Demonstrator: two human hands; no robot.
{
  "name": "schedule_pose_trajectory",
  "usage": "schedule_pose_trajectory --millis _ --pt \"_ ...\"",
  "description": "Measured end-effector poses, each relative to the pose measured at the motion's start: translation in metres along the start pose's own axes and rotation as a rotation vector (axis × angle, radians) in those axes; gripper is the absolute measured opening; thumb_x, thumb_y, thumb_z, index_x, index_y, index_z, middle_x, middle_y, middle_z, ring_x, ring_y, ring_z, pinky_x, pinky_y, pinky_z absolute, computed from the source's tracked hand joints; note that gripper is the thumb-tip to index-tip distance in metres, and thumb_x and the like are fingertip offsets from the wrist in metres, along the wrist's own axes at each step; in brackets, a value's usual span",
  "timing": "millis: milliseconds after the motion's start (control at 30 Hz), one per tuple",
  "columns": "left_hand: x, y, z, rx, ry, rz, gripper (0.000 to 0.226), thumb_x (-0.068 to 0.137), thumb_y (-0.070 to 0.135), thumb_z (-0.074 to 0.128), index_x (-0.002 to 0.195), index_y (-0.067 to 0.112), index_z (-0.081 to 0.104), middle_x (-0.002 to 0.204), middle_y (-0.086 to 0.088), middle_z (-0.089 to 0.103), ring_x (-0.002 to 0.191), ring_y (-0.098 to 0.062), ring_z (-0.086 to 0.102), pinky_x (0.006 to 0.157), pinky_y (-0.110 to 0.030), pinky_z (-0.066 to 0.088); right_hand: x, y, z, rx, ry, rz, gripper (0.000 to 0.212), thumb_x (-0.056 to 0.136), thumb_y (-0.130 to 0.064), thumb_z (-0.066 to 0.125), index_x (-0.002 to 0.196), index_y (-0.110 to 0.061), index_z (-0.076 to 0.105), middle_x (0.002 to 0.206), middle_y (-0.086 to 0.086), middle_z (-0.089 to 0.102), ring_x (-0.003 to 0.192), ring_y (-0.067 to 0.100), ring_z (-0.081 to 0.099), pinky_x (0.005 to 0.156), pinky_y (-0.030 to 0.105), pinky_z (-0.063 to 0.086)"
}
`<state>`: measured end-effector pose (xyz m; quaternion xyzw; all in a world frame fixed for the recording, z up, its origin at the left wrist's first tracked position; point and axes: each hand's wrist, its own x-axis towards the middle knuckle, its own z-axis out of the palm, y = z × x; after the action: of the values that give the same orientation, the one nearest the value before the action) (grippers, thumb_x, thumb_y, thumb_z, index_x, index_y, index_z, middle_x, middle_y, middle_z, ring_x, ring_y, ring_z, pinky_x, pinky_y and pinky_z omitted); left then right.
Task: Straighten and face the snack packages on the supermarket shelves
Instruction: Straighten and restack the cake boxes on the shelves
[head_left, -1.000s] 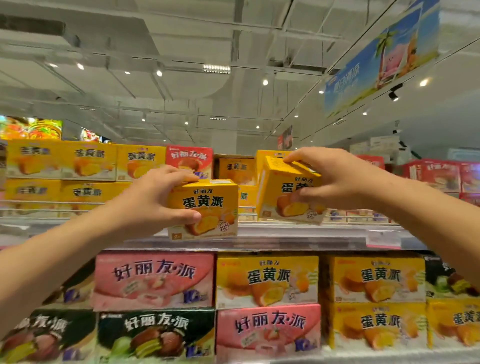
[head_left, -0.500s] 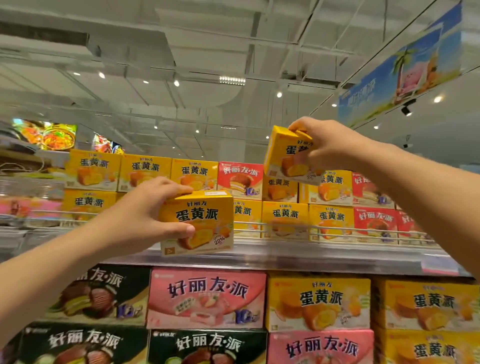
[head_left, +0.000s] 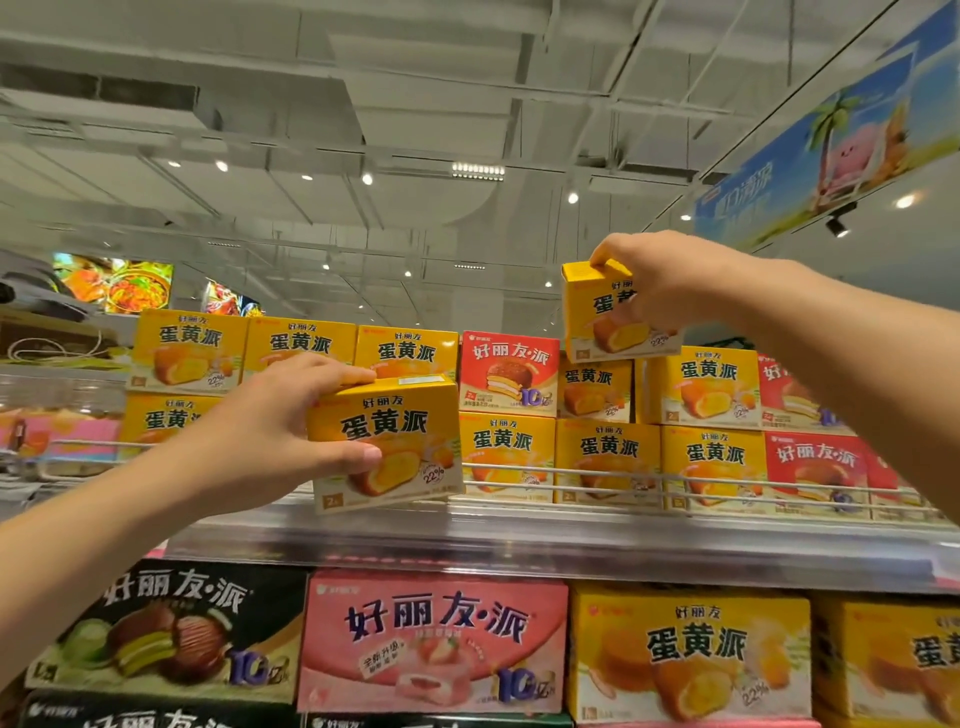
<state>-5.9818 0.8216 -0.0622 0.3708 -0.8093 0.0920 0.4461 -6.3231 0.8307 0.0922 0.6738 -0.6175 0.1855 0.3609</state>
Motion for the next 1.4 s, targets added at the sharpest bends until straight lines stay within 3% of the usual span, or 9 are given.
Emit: schedule_pose_trajectory --millis 233,567,833,1000,1267,1400 --pt "0.012 -0.004 0.004 -0.026 0.017 0.02 0.081 0.058 0.064 0.065 0.133 0.035 0.052 0.12 0.017 0.055 0.107 0.001 0.053 0.076 -0.012 0.041 0.013 0.002 0.011 0.032 -0.02 -0.005 0.064 0.082 -0.031 0.075 0.135 -0.03 0.039 0.105 0.002 0.057 0.082 0.021 0.057 0.052 0.028 0.047" --pt "0.018 -0.005 0.002 -0.069 0.014 0.029 0.074 0.061 0.055 0.071 0.13 0.035 0.055 0.118 0.019 0.055 0.105 0.002 0.055 0.073 -0.008 0.043 0.019 0.009 0.013 0.183 -0.033 -0.037 0.06 0.082 -0.028 0.074 0.132 -0.035 0.042 0.107 -0.002 0.058 0.087 0.019 0.06 0.054 0.026 0.052" --pt "0.02 -0.004 0.003 -0.05 -0.019 0.025 0.08 0.06 0.058 0.07 0.134 0.03 0.055 0.119 0.018 0.054 0.106 -0.004 0.056 0.078 -0.016 0.044 0.02 0.009 0.017 0.207 -0.002 -0.081 0.057 0.084 -0.027 0.073 0.133 -0.035 0.043 0.113 -0.002 0.058 0.092 0.02 0.06 0.057 0.027 0.053" --pt "0.019 -0.001 0.004 -0.063 -0.034 0.014 0.081 0.06 0.056 0.07 0.135 0.028 0.054 0.121 0.017 0.054 0.107 -0.005 0.056 0.081 -0.017 0.046 0.018 0.014 0.027 0.291 -0.079 -0.05 0.052 0.083 -0.028 0.073 0.127 -0.035 0.046 0.104 -0.006 0.059 0.079 0.007 0.06 0.051 0.022 0.051" --pt "0.017 0.0 0.004 -0.044 -0.034 0.008 0.081 0.06 0.058 0.07 0.135 0.029 0.054 0.12 0.016 0.054 0.106 -0.005 0.057 0.077 -0.015 0.045 0.014 0.012 0.07 0.281 -0.305 -0.048 0.035 0.089 -0.03 0.067 0.12 -0.031 0.049 0.101 -0.008 0.061 0.086 0.013 0.064 0.067 0.03 0.055" --pt "0.017 0.0 0.005 -0.064 -0.037 0.004 0.079 0.06 0.058 0.07 0.133 0.033 0.055 0.118 0.019 0.055 0.104 -0.001 0.057 0.074 -0.011 0.046 0.015 0.013 0.077 0.239 -0.309 -0.068 0.022 0.093 -0.028 0.062 0.113 -0.031 0.054 0.1 -0.008 0.063 0.085 0.011 0.063 0.063 0.027 0.051"
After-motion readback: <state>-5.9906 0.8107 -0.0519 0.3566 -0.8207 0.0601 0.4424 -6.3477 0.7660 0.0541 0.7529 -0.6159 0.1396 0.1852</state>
